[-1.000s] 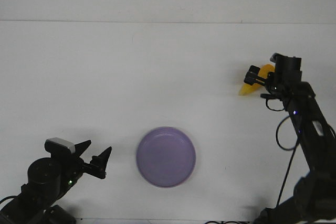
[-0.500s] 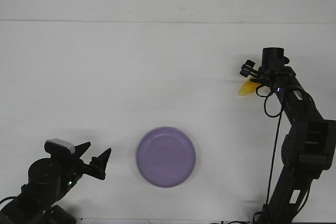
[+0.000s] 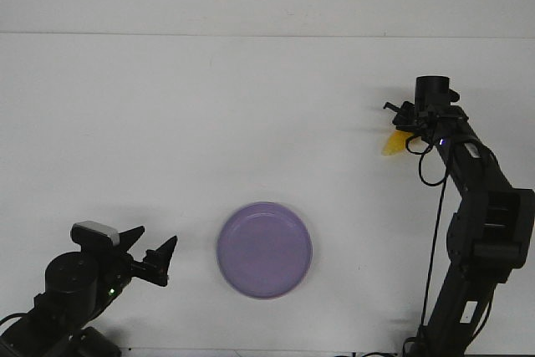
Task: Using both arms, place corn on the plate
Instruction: 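Reach the right gripper to the yellow corn cob and grasp it, then lift the corn with the right gripper and carry it over the plate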
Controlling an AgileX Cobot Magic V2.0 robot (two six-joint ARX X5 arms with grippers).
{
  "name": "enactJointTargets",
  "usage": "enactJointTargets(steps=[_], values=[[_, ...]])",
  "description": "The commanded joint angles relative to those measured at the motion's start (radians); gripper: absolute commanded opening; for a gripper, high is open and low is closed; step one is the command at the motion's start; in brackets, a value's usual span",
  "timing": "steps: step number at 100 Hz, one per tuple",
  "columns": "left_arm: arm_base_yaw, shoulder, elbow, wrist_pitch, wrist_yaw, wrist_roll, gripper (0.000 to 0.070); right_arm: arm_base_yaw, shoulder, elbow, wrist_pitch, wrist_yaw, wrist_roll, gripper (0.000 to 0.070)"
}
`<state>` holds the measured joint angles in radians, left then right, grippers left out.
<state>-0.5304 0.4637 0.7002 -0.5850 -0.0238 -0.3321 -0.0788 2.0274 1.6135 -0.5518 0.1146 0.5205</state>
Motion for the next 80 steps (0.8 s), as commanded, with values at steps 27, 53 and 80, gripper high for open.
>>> enactJointTargets(steps=[27, 53, 80], values=[[-0.004, 0.003, 0.013, 0.006, -0.004, 0.008, 0.0498, 0.009, -0.299, 0.021, -0.059, -0.097, -0.173, 0.0150], [-0.004, 0.003, 0.013, 0.006, -0.014, 0.036, 0.0498, 0.144, -0.653, -0.024, -0.150, -0.198, -0.301, 0.0150], [-0.004, 0.003, 0.012, 0.006, -0.015, 0.035, 0.0498, 0.527, -0.898, -0.370, -0.118, -0.208, -0.383, 0.0150]])
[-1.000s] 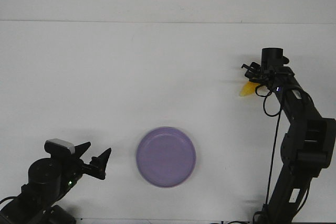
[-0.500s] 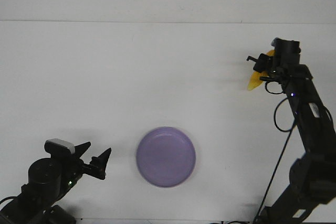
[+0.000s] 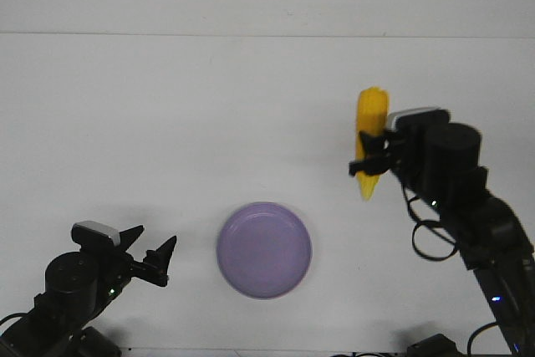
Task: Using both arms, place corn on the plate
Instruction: 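Lift the corn with the right gripper and carry it over the plate, then lower the corn onto the plate and open the right gripper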
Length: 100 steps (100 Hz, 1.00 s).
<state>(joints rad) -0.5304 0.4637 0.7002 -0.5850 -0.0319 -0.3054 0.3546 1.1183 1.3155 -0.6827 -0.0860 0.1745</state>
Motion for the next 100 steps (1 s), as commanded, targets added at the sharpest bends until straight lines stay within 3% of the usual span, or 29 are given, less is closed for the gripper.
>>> enactJointTargets(steps=[1, 27, 58, 64, 73, 77, 100], values=[[-0.004, 0.003, 0.012, 0.006, -0.007, 0.009, 0.0498, 0.111, 0.009, -0.087, 0.017, -0.007, -0.037, 0.0150], [-0.004, 0.003, 0.012, 0.003, -0.007, 0.007, 0.0498, 0.452, 0.077, -0.404, 0.269, 0.048, -0.020, 0.0149], [-0.004, 0.003, 0.012, 0.002, -0.018, 0.007, 0.0498, 0.563, 0.313, -0.435, 0.386, 0.060, 0.005, 0.0154], [-0.004, 0.003, 0.012, 0.002, -0.022, 0.007, 0.0498, 0.568, 0.337, -0.435, 0.385, 0.060, 0.008, 0.0213], [-0.004, 0.003, 0.012, 0.002, -0.026, 0.007, 0.0498, 0.570, 0.345, -0.435, 0.384, 0.062, 0.028, 0.0431], [-0.004, 0.003, 0.012, 0.002, -0.030, 0.007, 0.0498, 0.570, 0.345, -0.435, 0.391, 0.062, 0.039, 0.0487], [-0.004, 0.003, 0.012, 0.002, -0.042, 0.011, 0.0499, 0.559, 0.274, -0.387, 0.373, 0.068, 0.005, 0.0492]])
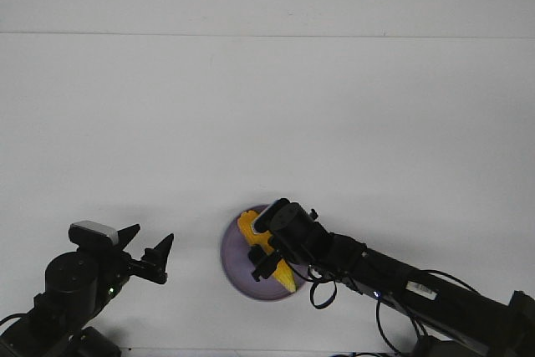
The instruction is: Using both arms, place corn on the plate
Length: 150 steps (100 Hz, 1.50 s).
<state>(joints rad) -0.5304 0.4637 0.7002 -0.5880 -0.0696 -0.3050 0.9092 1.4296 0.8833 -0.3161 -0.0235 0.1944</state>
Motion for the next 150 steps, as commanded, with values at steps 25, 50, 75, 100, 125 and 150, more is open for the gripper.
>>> enactJointTargets(steps=[25, 50, 75, 100, 125, 150], values=[[-0.004, 0.003, 0.012, 0.005, -0.006, 0.018, 0.0499, -0.051, -0.343, 0.113, -0.045, 0.154, -0.153, 0.0490], [-0.004, -0.007, 0.012, 0.006, -0.013, 0.032, 0.0499, -0.168, -0.691, 0.045, -0.161, 0.299, -0.199, 0.0489], [-0.004, -0.009, 0.012, 0.007, -0.022, 0.041, 0.0000, -0.232, -0.877, -0.149, -0.157, 0.261, -0.201, 0.0000], [-0.004, -0.016, 0.012, -0.003, -0.031, 0.050, 0.0013, -0.232, -0.886, -0.164, -0.154, 0.259, -0.193, 0.0019], [-0.004, -0.025, 0.012, 0.034, -0.031, 0.050, 0.0012, -0.232, -0.886, -0.164, -0.137, 0.260, -0.193, 0.0019], [-0.004, -0.029, 0.012, 0.110, -0.031, 0.050, 0.0012, -0.232, -0.886, -0.164, -0.137, 0.260, -0.193, 0.0019]])
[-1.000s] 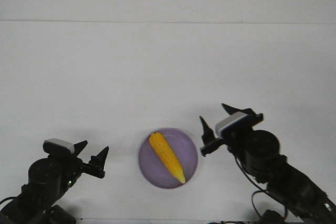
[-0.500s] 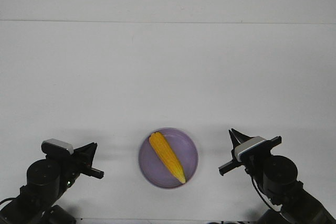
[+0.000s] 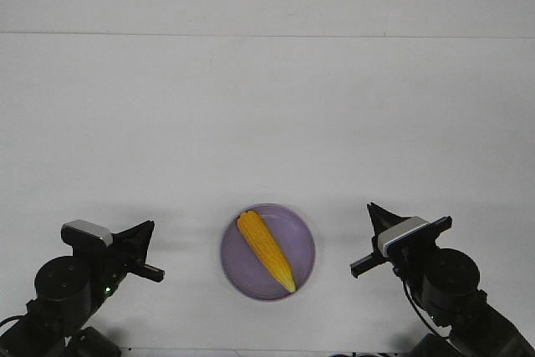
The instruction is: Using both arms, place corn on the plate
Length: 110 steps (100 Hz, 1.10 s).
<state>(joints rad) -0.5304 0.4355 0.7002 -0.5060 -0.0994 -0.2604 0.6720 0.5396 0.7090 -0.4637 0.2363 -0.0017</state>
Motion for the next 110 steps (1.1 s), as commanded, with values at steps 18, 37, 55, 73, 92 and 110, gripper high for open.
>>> enactJointTargets(steps=[18, 37, 55, 73, 92, 110], values=[[0.100, -0.045, -0.035, 0.126, -0.040, 0.234, 0.0012, 0.006, 0.004, 0.011, 0.010, 0.000, 0.003, 0.0019], [0.375, -0.255, -0.346, 0.392, -0.009, 0.303, 0.0012, 0.006, 0.004, 0.011, 0.011, 0.000, 0.003, 0.0019], [0.510, -0.420, -0.575, 0.480, -0.009, 0.302, 0.0012, 0.006, 0.004, 0.011, 0.011, 0.000, 0.003, 0.0019], [0.516, -0.433, -0.669, 0.506, -0.008, 0.301, 0.0012, 0.006, 0.004, 0.011, 0.013, 0.000, 0.003, 0.0019], [0.517, -0.433, -0.687, 0.554, -0.005, 0.301, 0.0013, 0.006, 0.004, 0.011, 0.014, 0.000, 0.003, 0.0019], [0.517, -0.433, -0.687, 0.560, -0.005, 0.301, 0.0013, 0.006, 0.004, 0.011, 0.014, 0.000, 0.003, 0.0019]])
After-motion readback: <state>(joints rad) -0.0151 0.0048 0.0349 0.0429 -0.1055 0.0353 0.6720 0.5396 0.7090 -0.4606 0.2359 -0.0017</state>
